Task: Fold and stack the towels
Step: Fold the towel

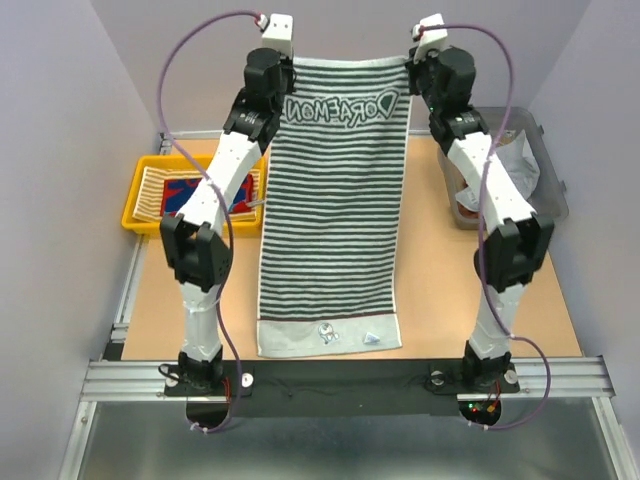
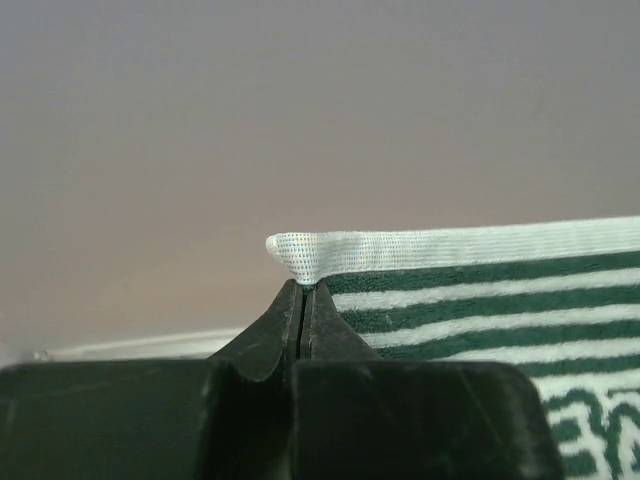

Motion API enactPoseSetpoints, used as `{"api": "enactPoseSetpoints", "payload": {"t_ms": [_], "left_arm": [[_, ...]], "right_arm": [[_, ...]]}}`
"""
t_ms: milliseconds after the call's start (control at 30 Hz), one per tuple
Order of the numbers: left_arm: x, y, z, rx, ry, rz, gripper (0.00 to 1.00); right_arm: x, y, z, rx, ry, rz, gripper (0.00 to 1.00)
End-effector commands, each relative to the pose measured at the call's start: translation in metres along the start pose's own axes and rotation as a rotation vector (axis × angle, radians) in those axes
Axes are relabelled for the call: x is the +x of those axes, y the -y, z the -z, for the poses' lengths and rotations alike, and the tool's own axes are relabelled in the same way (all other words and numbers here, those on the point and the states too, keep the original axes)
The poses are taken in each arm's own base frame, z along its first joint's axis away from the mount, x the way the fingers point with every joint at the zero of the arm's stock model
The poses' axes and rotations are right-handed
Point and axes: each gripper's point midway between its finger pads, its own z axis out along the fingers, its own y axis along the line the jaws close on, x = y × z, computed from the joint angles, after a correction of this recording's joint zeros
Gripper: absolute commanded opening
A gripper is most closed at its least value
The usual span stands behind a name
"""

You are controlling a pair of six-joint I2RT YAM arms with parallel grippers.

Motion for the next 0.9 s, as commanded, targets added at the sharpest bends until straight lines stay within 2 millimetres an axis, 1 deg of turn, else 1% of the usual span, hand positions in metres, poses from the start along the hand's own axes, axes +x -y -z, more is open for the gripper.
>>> {"api": "enactPoseSetpoints", "payload": {"t_ms": [0, 33, 67, 100, 133, 167, 200, 267, 300, 333, 367, 400, 433, 467, 500, 533, 567, 600, 633, 667, 700, 733, 767, 800, 833, 867], "left_arm": [[-0.004, -0.014, -0.027, 0.013, 0.068, 0.089, 0.0], [0.002, -0.018, -0.034, 0.015, 0.065, 0.093, 0.0], [0.013, -0.015, -0.041, 0.035, 0.053, 0.099, 0.0], [0.026, -0.013, -0.05, 0.043, 0.047, 0.1, 0.0], [0.034, -0.013, -0.054, 0.049, 0.041, 0.101, 0.0], [0.036, -0.013, -0.059, 0.071, 0.051, 0.108, 0.0], [0.05, -0.011, -0.065, 0.081, 0.036, 0.105, 0.0], [0.061, -0.008, -0.069, 0.112, 0.024, 0.129, 0.0], [0.068, -0.012, -0.073, 0.106, 0.016, 0.146, 0.0], [0.08, -0.01, -0.074, 0.122, -0.007, 0.15, 0.0], [0.086, -0.012, -0.075, 0.124, -0.013, 0.158, 0.0], [0.089, -0.018, -0.075, 0.114, -0.017, 0.179, 0.0], [0.093, -0.015, -0.074, 0.141, -0.027, 0.186, 0.0], [0.106, -0.014, -0.073, 0.155, -0.051, 0.19, 0.0], [0.106, -0.017, -0.07, 0.156, -0.055, 0.194, 0.0], [0.119, -0.017, -0.067, 0.16, -0.084, 0.192, 0.0], [0.124, -0.016, -0.065, 0.173, -0.099, 0.192, 0.0], [0.121, -0.016, -0.06, 0.181, -0.1, 0.192, 0.0], [0.125, -0.016, -0.057, 0.19, -0.11, 0.186, 0.0], [0.138, -0.014, -0.052, 0.207, -0.141, 0.175, 0.0], [0.131, -0.014, -0.046, 0.213, -0.137, 0.171, 0.0], [0.144, -0.011, -0.04, 0.231, -0.168, 0.168, 0.0], [0.146, -0.009, -0.035, 0.245, -0.177, 0.165, 0.0], [0.139, -0.009, -0.028, 0.257, -0.169, 0.155, 0.0], [0.153, -0.008, -0.021, 0.269, -0.203, 0.157, 0.0], [0.155, -0.007, -0.016, 0.276, -0.215, 0.158, 0.0]], "right_arm": [[0.02, 0.027, -0.033, 0.085, 0.063, -0.013, 0.0], [0.031, 0.024, -0.041, 0.081, 0.057, -0.01, 0.0], [0.036, 0.022, -0.047, 0.077, 0.061, -0.01, 0.01], [0.035, 0.022, -0.051, 0.074, 0.074, -0.009, 0.01], [0.055, 0.014, -0.062, 0.051, 0.053, -0.004, 0.0], [0.06, 0.011, -0.065, 0.045, 0.052, 0.003, 0.01], [0.067, 0.009, -0.069, 0.04, 0.046, 0.006, 0.01], [0.086, 0.004, -0.074, 0.023, 0.023, 0.016, 0.0], [0.101, -0.002, -0.074, 0.011, -0.004, 0.018, 0.01], [0.107, -0.004, -0.073, 0.007, -0.011, 0.02, 0.0], [0.114, -0.005, -0.072, 0.002, -0.023, 0.024, 0.0], [0.119, -0.008, -0.07, -0.008, -0.031, 0.025, 0.01], [0.125, -0.01, -0.068, -0.014, -0.04, 0.027, 0.0], [0.133, -0.012, -0.064, -0.021, -0.054, 0.027, 0.0], [0.138, -0.014, -0.061, -0.034, -0.065, 0.026, 0.0], [0.138, -0.016, -0.058, -0.041, -0.07, 0.023, 0.0], [0.153, -0.02, -0.052, -0.05, -0.102, 0.022, 0.0], [0.144, -0.019, -0.047, -0.055, -0.093, 0.012, 0.01], [0.144, -0.024, -0.043, -0.08, -0.093, 0.006, 0.01], [0.145, -0.024, -0.038, -0.086, -0.099, 0.0, 0.0], [0.148, -0.029, -0.03, -0.106, -0.112, -0.014, 0.0], [0.148, -0.03, -0.024, -0.113, -0.12, -0.019, 0.0], [0.151, -0.032, -0.019, -0.12, -0.129, -0.03, 0.01], [0.165, -0.037, -0.011, -0.135, -0.162, -0.034, 0.01], [0.154, -0.034, -0.004, -0.132, -0.148, -0.04, 0.01], [0.154, -0.035, 0.001, -0.138, -0.153, -0.045, 0.01]]}}
